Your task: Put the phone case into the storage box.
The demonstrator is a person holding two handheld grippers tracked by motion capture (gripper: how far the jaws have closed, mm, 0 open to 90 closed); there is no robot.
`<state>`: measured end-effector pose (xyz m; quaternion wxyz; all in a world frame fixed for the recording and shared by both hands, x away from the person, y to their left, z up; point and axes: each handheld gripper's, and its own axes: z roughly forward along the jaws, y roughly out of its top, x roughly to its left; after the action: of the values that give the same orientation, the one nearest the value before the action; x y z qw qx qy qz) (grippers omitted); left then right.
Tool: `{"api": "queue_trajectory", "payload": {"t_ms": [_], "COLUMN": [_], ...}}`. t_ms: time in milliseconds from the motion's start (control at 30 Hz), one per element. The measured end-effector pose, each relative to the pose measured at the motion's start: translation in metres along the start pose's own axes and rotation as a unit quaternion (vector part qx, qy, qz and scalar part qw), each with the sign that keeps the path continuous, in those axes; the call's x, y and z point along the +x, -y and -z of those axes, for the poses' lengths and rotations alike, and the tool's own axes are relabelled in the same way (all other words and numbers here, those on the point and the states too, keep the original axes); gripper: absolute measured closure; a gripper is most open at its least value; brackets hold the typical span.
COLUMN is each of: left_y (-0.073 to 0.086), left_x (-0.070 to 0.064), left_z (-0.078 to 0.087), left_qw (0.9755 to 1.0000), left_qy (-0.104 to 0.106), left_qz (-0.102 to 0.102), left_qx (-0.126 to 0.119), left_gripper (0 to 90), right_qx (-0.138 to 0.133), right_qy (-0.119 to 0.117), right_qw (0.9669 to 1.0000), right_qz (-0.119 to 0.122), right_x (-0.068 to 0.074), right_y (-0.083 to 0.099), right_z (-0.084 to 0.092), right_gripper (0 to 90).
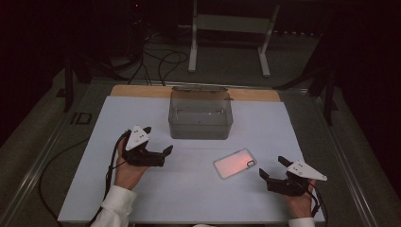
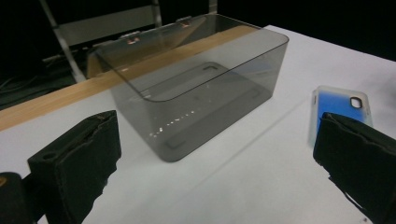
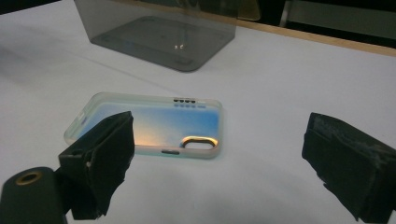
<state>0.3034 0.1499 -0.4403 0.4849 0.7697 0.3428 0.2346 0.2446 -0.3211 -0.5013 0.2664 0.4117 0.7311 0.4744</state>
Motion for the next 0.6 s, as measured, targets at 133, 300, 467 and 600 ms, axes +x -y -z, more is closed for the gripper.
{"api": "queue_trajectory", "payload": {"t_ms": [133,300,467,600], "left_y": [-0.003,-0.005,-0.009,-0.01], "left_x": [-0.004,-0.008,-0.015,-0.018], "left_z": [-0.009,-0.016,-0.026,-0.033], "left_qw": [0.9999,0.9998,0.9995,0.9992], "left_qy": [0.009,0.017,0.027,0.035], "left_qz": [-0.003,-0.006,-0.011,-0.009], "left_qx": [0.005,0.008,0.013,0.017], "left_gripper": [1.7,1.8,2.3,2.9], "right_qx": [0.0,0.0,0.0,-0.001], "right_qy": [0.0,0.0,0.0,0.0], "right_qw": [1.0,1.0,1.0,1.0], "right_qz": [0.0,0.0,0.001,0.0], "right_x": [0.0,0.0,0.0,0.0], "right_y": [0.0,0.0,0.0,0.0], "right_z": [0.0,0.0,0.0,0.0], "right_gripper": [9.4,9.4,9.4,9.4]}}
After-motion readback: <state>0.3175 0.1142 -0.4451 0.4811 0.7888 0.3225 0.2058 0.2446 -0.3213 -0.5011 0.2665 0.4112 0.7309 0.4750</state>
